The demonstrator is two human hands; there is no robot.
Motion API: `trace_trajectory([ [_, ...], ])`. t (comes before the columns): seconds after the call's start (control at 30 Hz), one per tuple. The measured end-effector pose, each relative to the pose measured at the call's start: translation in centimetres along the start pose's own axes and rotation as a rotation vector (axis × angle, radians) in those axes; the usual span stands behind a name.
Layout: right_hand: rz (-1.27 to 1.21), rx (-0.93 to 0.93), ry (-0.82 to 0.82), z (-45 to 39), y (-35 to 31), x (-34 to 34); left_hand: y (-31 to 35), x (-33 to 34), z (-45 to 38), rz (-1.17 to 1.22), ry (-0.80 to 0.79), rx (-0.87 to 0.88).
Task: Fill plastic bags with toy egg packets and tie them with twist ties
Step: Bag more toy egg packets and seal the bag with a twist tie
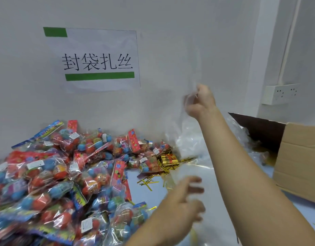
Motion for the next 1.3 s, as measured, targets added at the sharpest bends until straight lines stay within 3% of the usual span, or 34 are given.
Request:
trace_trajectory([
  [0.07,-0.008,0.003,0.014,-0.3,0.5,-0.1,-2.1,2.5,-0.1,0.252,-0.188,-0.237],
  [0.17,0.047,0.005,0.024,-0.7,1.4,-0.4,-2.0,4.1,0.1,0.381,-0.281,-0.217],
  [0.27,0.099,-0.028,0.029,-1.1,1.8,-0.7,-2.5,3.8,-0.3,0.378,-0.26,-0.182],
  [0.53,0.274,-0.121,0.062,-2.2,2.8,-0.5,-1.0,1.4,-0.7,0.065,-0.035,-0.092],
  [0.63,0.302,-0.14,0.075,-2.1,2.9,-0.4,-0.4,0.6,-1.4,0.092,0.086,-0.101],
  [0.7,0.331,-0.135,0.074,-2.0,3.0,-0.6,-0.8,-2.4,-2.3,0.142,0.261,-0.108],
  [0.77,0.356,-0.128,0.065,-1.7,3.2,-0.7,-1.3,-7.2,-3.3,-0.016,0.541,-0.029],
  [0.83,0.364,-0.128,0.062,-1.2,3.6,-0.9,-1.7,-11.7,-4.3,-0.446,0.734,0.008],
  [0.9,0.383,-0.137,0.087,-0.6,4.3,-1.4,-3.3,-13.7,-5.6,-0.785,0.681,-0.107],
  [0.97,0.428,-0.146,0.114,0.0,5.1,-2.1,-4.6,-14.3,-6.2,-0.868,0.616,-0.166],
  [1.07,0.541,-0.179,0.13,0.6,5.7,-3.1,-3.8,-14.5,-5.2,-0.745,0.727,0.004],
  [1.17,0.641,-0.226,0.131,1.9,6.5,-3.6,-1.1,-15.3,-2.8,-0.357,0.881,0.246],
  [1.23,0.681,-0.237,0.122,2.9,7.3,-3.8,0.5,-15.4,-1.7,0.031,0.799,0.364],
  [1.3,0.737,-0.249,0.131,3.9,8.0,-4.1,1.6,-15.3,-1.2,0.195,0.662,0.415],
])
Point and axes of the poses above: each hand's wrist, its own z-axis away from the middle knuckle, its own x-axis out of the palm, y = z × x, the point moved 6 cm from there along -z, towards the middle knuckle, and after that the axes turned 1 degree about y, right-handed, at the moved point
